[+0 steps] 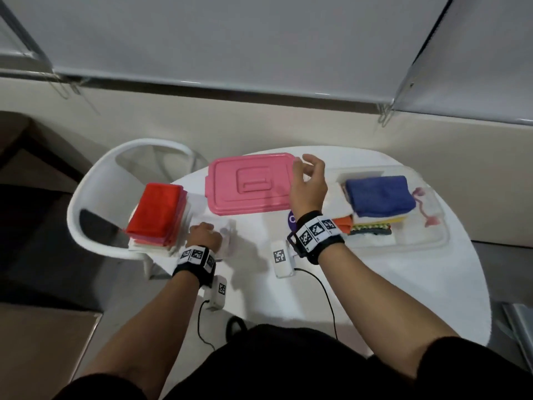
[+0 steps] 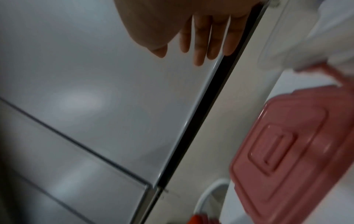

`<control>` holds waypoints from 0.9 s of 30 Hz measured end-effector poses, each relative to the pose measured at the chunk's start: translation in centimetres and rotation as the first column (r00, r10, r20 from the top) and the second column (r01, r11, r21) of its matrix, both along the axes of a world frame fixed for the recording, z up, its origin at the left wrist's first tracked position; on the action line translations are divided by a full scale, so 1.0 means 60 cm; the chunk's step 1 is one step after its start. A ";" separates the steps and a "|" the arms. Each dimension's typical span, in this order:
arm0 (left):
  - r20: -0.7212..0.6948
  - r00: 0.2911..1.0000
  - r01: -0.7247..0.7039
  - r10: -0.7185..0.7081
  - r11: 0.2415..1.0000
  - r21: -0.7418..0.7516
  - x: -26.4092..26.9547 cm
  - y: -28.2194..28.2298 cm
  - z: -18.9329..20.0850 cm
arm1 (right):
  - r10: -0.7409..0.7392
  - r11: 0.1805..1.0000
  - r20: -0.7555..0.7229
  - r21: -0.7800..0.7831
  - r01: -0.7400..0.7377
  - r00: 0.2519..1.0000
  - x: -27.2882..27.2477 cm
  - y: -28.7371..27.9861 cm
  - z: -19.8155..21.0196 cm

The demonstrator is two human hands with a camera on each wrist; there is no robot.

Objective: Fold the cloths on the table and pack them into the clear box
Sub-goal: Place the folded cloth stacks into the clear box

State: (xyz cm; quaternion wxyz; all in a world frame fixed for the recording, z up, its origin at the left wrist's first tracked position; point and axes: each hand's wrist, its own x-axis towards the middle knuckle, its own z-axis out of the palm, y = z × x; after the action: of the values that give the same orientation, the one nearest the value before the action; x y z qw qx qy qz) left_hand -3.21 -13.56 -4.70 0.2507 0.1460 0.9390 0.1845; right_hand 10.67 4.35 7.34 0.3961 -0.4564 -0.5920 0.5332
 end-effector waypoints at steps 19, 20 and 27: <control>0.374 0.917 -0.175 0.136 0.982 0.072 -0.012 -0.101 -0.075 | 0.634 0.750 0.497 -0.581 -0.316 0.592 -0.057 -0.183 -0.268; 0.406 0.904 -0.169 0.132 0.984 0.057 -0.013 -0.099 -0.075 | 0.640 0.738 0.478 -0.601 -0.306 0.602 -0.053 -0.184 -0.273; 0.499 0.865 -0.177 0.058 0.965 0.196 -0.013 -0.065 -0.052 | 0.658 0.615 0.328 -0.753 -0.233 0.678 -0.012 -0.176 -0.265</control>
State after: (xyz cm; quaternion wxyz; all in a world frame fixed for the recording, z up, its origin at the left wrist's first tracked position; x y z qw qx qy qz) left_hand -3.99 -17.46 -7.79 0.4492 0.0653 0.8236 0.3402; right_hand 9.94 -6.23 -8.55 -0.1448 -0.5306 -0.5540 0.6250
